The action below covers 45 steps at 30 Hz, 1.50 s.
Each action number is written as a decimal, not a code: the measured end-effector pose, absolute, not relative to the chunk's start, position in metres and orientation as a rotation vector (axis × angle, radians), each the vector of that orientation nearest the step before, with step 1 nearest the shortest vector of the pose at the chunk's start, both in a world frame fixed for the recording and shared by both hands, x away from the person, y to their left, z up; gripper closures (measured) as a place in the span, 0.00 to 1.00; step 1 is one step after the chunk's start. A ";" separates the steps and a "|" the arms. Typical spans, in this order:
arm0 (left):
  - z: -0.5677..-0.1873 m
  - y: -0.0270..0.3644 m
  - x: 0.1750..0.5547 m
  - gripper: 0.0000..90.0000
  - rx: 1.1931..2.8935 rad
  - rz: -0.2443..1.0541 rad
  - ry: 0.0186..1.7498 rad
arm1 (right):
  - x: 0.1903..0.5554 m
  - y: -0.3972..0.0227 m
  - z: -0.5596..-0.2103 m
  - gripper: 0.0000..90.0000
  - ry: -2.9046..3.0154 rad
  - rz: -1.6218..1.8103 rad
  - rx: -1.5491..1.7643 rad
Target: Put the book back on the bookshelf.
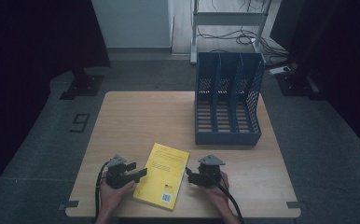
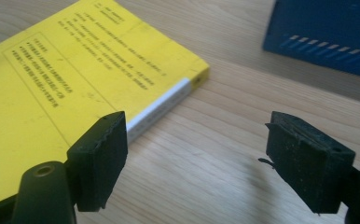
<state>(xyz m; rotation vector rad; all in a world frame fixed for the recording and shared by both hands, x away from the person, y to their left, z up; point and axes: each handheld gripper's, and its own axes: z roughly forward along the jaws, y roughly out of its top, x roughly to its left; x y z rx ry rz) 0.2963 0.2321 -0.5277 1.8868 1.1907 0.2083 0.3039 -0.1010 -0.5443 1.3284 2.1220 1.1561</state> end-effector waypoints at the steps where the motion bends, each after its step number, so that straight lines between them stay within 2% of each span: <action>1: -0.528 0.232 0.296 0.40 1.887 0.208 1.191 | 0.304 -0.101 -0.544 0.22 2.122 1.156 1.328; 19: -0.530 0.228 0.297 0.40 1.906 0.204 1.186 | 0.307 -0.062 -0.550 0.20 2.194 1.180 1.279; 28: -0.532 0.224 0.297 0.40 1.918 0.214 1.185 | 0.304 -0.053 -0.552 0.16 2.252 1.216 1.300; 45: -0.543 0.204 0.303 0.37 1.967 0.188 1.174 | 0.304 -0.053 -0.553 0.16 2.258 1.229 1.325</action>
